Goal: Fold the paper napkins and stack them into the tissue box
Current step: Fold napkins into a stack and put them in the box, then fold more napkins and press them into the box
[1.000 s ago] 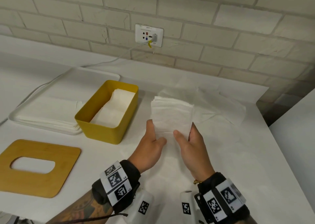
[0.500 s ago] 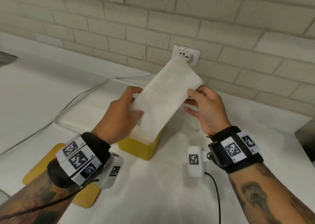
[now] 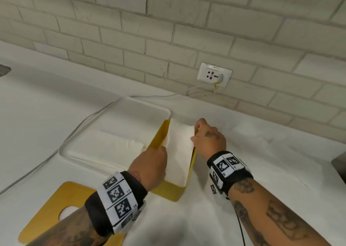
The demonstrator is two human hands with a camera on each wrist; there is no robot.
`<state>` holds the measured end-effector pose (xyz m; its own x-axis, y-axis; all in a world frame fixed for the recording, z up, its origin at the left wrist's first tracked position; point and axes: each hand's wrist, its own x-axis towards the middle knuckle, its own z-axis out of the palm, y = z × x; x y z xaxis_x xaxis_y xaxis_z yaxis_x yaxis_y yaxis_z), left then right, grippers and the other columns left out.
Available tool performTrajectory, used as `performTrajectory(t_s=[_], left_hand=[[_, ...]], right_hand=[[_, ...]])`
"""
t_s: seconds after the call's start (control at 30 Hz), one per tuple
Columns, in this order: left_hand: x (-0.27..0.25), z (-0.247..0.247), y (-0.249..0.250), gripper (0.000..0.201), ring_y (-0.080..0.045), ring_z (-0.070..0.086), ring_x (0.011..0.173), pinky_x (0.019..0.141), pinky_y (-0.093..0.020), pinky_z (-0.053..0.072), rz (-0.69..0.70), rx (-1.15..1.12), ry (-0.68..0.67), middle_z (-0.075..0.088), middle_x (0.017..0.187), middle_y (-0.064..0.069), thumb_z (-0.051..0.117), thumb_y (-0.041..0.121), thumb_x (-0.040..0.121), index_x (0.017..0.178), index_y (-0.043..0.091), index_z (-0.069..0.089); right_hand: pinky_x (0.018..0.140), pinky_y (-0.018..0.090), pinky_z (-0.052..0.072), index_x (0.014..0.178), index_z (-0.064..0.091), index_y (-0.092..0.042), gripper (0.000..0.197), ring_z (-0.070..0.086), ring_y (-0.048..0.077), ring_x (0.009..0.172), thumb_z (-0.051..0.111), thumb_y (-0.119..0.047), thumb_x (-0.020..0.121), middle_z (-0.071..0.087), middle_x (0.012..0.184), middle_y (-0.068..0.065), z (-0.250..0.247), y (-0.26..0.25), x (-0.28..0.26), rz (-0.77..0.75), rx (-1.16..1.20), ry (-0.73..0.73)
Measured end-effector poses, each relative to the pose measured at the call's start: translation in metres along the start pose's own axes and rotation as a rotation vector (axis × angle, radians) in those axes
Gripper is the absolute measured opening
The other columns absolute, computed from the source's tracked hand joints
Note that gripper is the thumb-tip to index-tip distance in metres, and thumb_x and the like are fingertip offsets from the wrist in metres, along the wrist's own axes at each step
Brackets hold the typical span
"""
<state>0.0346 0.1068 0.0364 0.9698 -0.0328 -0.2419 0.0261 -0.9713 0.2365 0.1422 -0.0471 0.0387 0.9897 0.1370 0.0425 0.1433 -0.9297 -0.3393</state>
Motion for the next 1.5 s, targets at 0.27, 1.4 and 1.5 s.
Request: performTrajectory(t_s=[0.27, 1.4, 1.5], left_hand=[[0.004, -0.006, -0.007, 0.054, -0.030, 0.067, 0.106, 0.075, -0.030, 0.043, 0.021, 0.030, -0.016, 0.062, 0.120, -0.012, 0.045, 0.003, 0.101, 0.151, 0.008, 0.025], [-0.049, 0.019, 0.018, 0.027, 0.003, 0.065, 0.085, 0.068, -0.002, 0.042, 0.655, -0.604, 0.309, 0.071, 0.088, 0.023, 0.060, 0.051, 0.094, 0.091, 0.030, 0.077], [-0.054, 0.039, 0.038, 0.014, 0.001, 0.065, 0.084, 0.072, -0.007, 0.046, 0.632, -0.535, 0.192, 0.073, 0.092, 0.018, 0.068, 0.035, 0.096, 0.097, 0.026, 0.078]], right_hand=[[0.083, 0.036, 0.037, 0.128, 0.047, -0.014, 0.040, 0.063, 0.031, 0.097, 0.052, -0.005, 0.089, 0.067, 0.105, 0.008, 0.012, -0.013, -0.004, 0.013, -0.193, -0.066], [0.070, 0.008, 0.042, 0.113, 0.070, -0.024, 0.020, 0.065, 0.009, 0.099, 0.069, -0.019, 0.093, 0.065, 0.115, -0.007, -0.053, 0.117, -0.092, 0.024, 0.136, -0.290], [0.086, 0.015, 0.046, 0.122, 0.066, -0.030, 0.034, 0.060, 0.010, 0.113, 0.070, -0.016, 0.091, 0.060, 0.124, -0.010, -0.036, 0.144, -0.118, -0.027, 0.077, -0.476]])
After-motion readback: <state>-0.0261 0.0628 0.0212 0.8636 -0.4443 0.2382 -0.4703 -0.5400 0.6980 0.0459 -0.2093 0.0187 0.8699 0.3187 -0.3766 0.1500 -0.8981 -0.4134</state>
